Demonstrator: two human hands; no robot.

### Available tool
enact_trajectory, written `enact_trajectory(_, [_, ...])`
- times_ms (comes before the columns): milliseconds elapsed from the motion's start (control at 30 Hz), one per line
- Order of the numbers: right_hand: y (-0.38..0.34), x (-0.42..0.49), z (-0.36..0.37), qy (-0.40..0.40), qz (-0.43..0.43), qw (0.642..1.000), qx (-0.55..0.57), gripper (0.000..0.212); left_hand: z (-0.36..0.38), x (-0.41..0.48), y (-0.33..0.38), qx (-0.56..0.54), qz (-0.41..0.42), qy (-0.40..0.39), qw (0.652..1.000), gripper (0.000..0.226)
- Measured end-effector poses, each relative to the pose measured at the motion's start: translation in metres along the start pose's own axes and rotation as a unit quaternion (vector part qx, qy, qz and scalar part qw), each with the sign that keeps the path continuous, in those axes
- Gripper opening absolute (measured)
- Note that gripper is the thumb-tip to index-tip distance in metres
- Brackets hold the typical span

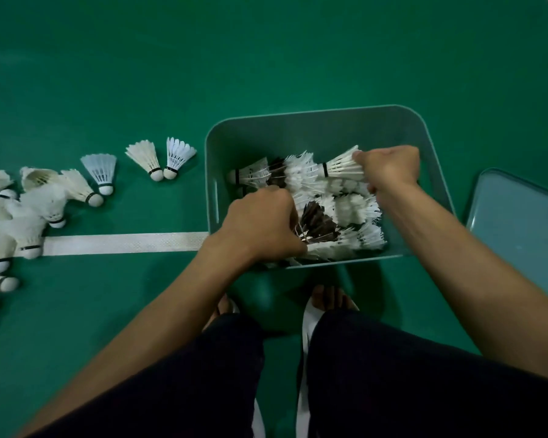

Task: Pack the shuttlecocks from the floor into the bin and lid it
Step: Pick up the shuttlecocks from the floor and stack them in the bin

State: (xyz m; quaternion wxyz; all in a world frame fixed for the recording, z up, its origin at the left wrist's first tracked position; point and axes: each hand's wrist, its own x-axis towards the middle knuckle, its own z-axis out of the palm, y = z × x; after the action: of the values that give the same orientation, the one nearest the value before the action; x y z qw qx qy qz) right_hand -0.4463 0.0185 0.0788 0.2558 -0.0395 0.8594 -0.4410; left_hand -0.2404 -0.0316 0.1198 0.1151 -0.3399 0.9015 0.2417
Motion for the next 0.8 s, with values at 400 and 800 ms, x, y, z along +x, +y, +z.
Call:
enact_trajectory(400, [-0.002,0.019,0.041,-0.145,0.077,0.986,-0.003,0.019,0.021,0.010,-0.006,0.006,0.007,0.029,1.000,0.035])
enact_trajectory(800, [0.000,-0.010,-0.012,-0.155,-0.092,0.983,-0.024,0.046,0.029,0.014,0.004,-0.030,-0.027,0.119,0.992,0.040])
